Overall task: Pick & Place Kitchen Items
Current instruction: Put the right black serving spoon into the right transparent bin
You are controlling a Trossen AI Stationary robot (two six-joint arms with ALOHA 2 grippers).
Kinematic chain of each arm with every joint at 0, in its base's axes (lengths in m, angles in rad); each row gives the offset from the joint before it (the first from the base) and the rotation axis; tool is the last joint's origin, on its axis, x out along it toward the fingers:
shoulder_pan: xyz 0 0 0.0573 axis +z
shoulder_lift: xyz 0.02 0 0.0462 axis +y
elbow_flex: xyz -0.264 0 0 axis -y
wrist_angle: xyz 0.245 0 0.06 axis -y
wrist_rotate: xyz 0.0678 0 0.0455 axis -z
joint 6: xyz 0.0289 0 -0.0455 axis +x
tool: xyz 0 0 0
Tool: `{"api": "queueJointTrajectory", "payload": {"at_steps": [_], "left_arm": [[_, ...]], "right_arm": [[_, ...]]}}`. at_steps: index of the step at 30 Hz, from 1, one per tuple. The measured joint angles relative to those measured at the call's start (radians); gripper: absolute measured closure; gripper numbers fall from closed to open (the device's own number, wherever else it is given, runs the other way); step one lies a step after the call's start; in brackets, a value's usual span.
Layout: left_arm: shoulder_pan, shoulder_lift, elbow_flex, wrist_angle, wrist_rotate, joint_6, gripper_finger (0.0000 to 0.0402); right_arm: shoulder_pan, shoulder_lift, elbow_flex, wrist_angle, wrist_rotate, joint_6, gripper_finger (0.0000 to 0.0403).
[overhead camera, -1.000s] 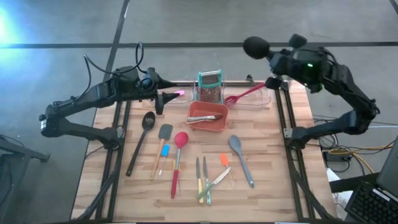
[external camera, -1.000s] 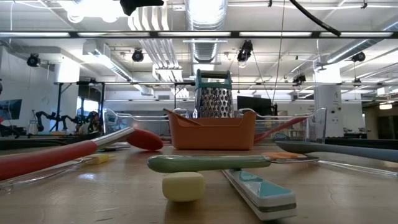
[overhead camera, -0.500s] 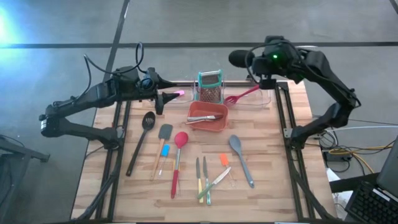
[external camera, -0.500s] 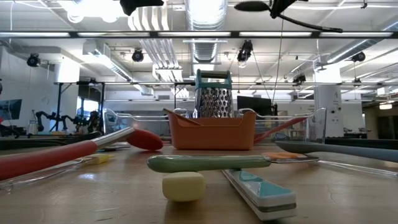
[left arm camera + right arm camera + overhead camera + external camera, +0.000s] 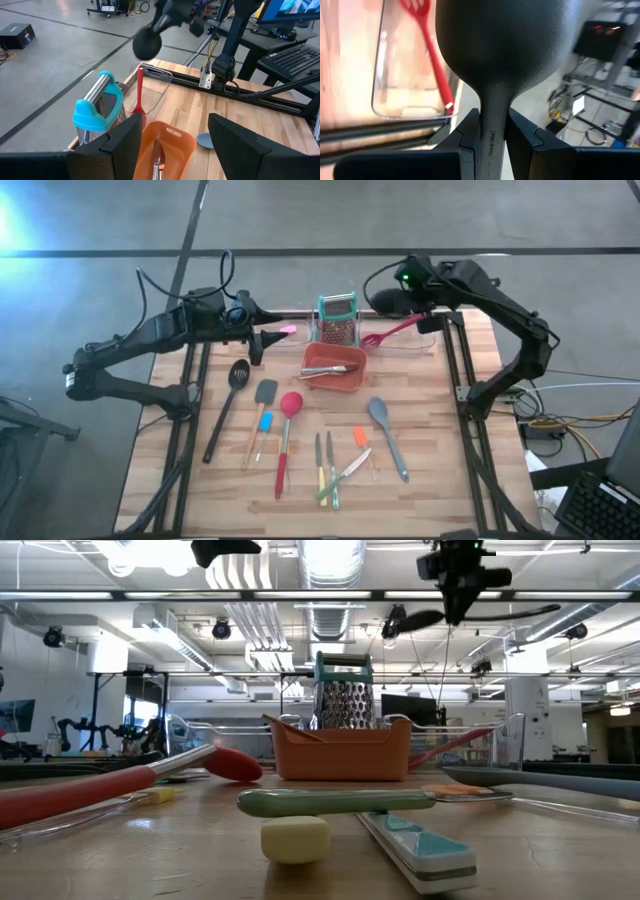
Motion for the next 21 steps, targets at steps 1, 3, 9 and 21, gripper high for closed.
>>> {"api": "queueJointTrajectory", "payload": {"at_steps": [1, 3, 9, 21], "left_arm": [[0.0, 0.0, 0.0, 0.0, 0.0, 0.0, 0.0168], [0.0, 0.0, 0.0, -0.002, 0.0, 0.0, 0.0168], [0.0, 0.0, 0.0, -0.002, 0.0, 0.0, 0.0168], [0.0, 0.0, 0.0, -0.005, 0.0, 0.0, 0.0168]], "right_arm": [[-0.011, 0.004, -0.02, 0.003, 0.0, -0.004, 0.0352], [-0.028, 0.012, -0.059, 0.01, 0.0, -0.022, 0.0352], [-0.07, 0.035, -0.162, 0.071, -0.048, -0.08, 0.0352], [-0.142, 0.158, -0.291, 0.199, -0.049, -0.09, 0.0352]]}}
